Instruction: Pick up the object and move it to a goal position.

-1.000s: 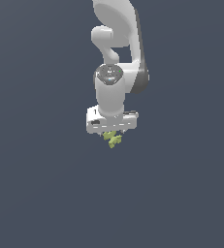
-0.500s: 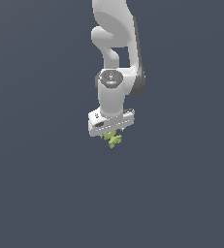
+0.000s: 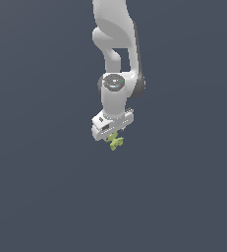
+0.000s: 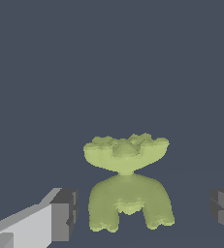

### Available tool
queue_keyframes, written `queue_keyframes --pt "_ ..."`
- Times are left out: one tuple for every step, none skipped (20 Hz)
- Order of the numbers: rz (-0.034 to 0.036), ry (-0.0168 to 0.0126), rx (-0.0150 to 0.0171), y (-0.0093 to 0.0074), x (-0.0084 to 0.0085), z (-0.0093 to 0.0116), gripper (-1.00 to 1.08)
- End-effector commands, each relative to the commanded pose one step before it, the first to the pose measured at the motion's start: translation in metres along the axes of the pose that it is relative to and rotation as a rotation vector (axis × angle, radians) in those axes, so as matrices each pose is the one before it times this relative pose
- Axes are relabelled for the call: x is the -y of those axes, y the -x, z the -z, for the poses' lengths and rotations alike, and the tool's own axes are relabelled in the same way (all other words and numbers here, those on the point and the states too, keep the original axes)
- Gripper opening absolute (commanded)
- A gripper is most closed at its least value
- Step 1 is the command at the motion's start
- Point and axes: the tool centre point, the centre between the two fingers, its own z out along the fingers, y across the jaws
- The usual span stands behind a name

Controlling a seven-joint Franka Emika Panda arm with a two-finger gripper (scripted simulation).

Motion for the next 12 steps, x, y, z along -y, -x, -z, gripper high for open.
queue_keyframes --pt "0.03662 0.0017 -0.00168 0.00257 0.00236 -0.00338 1.0" --pt "0.01025 0.00036 -0.00036 0.00074 0.00073 -0.001 1.0" --pt "0.0087 0.0003 -0.00031 0.00062 0.00064 -0.00084 1.0" --pt "0.0071 0.00024 -0.00026 0.00051 0.00052 -0.00068 1.0" --pt "0.00552 0.00019 -0.0002 0.00039 0.00041 -0.00053 1.0" --pt "0.00396 0.00013 -0.00015 0.00027 0.0003 -0.00038 1.0" --pt "0.00239 0.00008 -0.00009 0.00016 0.00019 -0.00023 1.0" --pt "0.00069 0.00002 -0.00003 0.00009 0.00001 -0.00008 1.0" --pt "-0.00498 -0.00043 0.0005 -0.00026 -0.00026 0.00031 1.0" --pt "0.0 0.0 0.0 0.00002 -0.00001 -0.00034 1.0" --pt "0.0 0.0 0.0 0.00006 -0.00002 -0.00101 1.0" --pt "0.0 0.0 0.0 0.00011 -0.00004 -0.00168 1.0"
